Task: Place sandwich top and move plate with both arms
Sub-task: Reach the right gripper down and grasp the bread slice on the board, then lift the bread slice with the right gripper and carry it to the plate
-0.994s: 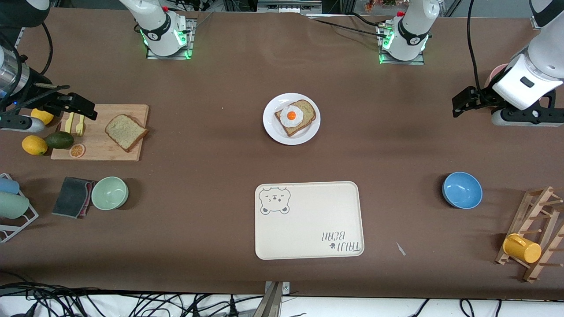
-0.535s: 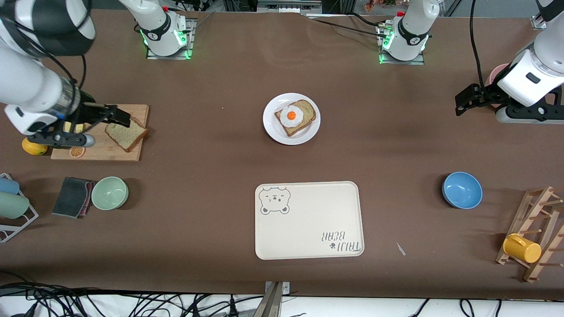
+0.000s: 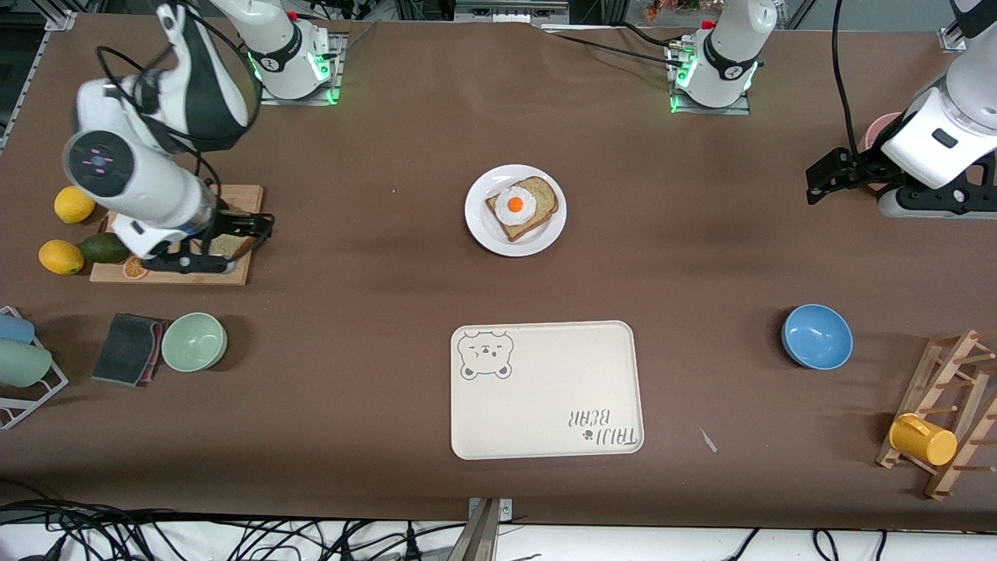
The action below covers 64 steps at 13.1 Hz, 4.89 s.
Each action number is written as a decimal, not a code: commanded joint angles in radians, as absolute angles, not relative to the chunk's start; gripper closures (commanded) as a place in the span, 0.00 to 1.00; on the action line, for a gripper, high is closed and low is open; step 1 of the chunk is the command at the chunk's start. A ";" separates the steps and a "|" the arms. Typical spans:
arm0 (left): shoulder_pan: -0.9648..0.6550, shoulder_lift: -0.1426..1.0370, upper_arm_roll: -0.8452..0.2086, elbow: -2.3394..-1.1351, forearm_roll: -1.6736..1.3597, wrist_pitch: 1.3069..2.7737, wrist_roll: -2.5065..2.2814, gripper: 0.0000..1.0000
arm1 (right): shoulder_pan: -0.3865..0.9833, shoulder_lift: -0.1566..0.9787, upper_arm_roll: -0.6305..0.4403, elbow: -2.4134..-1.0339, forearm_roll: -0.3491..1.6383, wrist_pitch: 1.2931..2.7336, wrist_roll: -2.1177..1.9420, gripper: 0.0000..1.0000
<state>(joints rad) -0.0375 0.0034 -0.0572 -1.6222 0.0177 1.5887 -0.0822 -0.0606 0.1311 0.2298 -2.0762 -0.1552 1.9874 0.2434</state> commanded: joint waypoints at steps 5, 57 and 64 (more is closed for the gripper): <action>-0.029 0.011 -0.058 -1.595 -0.005 1.560 -0.054 0.00 | -0.058 0.145 0.242 -2.284 -0.347 2.112 0.475 0.01; -0.026 0.012 -0.060 -1.594 -0.006 1.554 -0.054 0.00 | 0.027 0.343 0.694 -1.961 -0.566 1.542 0.918 1.00; -0.026 0.012 -0.060 -1.594 -0.006 1.554 -0.054 0.00 | 0.401 0.403 0.698 -1.743 -0.477 1.486 1.055 1.00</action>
<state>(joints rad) -0.0354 0.0034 -0.0569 -1.6213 0.0177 1.5747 -0.0764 0.2804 0.3667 0.7053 -1.8219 -0.4554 1.5328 1.0406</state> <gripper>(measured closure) 0.000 0.943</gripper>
